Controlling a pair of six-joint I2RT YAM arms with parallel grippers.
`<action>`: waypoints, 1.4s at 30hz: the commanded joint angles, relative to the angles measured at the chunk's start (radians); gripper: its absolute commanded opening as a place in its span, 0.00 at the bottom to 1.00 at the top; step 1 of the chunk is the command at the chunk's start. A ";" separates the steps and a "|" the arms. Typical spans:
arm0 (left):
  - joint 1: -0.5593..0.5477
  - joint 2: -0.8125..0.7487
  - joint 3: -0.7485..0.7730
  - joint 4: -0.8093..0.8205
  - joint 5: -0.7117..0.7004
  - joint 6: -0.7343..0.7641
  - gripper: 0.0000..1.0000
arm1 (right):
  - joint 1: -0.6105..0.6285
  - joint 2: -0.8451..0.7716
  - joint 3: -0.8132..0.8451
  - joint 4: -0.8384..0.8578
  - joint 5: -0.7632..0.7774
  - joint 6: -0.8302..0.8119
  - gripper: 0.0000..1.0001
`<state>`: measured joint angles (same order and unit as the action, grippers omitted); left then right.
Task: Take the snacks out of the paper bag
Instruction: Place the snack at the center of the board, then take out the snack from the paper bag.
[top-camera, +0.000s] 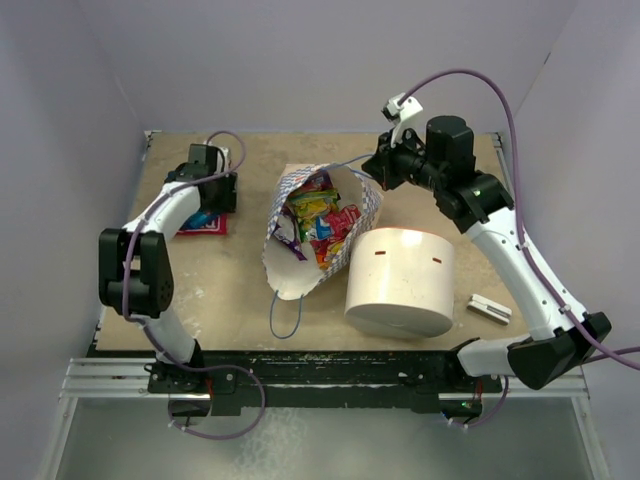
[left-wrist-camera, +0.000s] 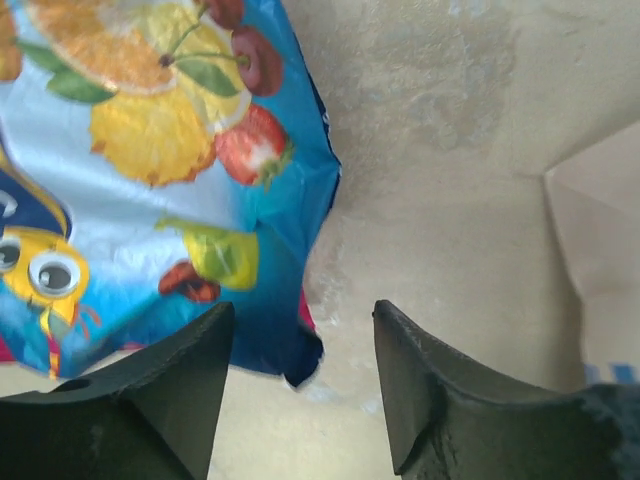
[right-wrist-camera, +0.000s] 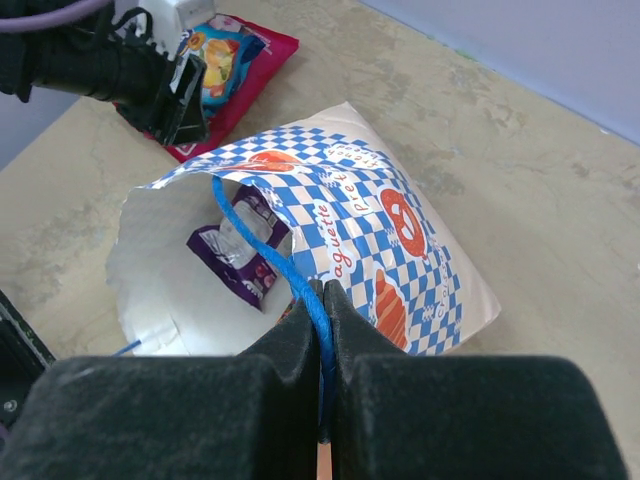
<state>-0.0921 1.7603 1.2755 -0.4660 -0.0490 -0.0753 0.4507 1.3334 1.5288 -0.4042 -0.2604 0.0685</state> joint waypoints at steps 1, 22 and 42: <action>0.003 -0.186 0.071 -0.101 0.046 -0.225 0.63 | -0.006 -0.030 -0.008 0.067 -0.012 0.092 0.00; -0.496 -0.920 -0.193 -0.102 0.058 -0.776 0.54 | -0.006 0.053 0.047 -0.028 -0.146 0.301 0.00; -0.928 -0.206 0.026 -0.382 -0.636 -1.170 0.48 | -0.003 -0.004 0.031 -0.046 -0.138 0.313 0.00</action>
<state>-1.0115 1.5082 1.3254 -0.8322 -0.5236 -1.1374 0.4496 1.3598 1.5536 -0.4698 -0.3920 0.3759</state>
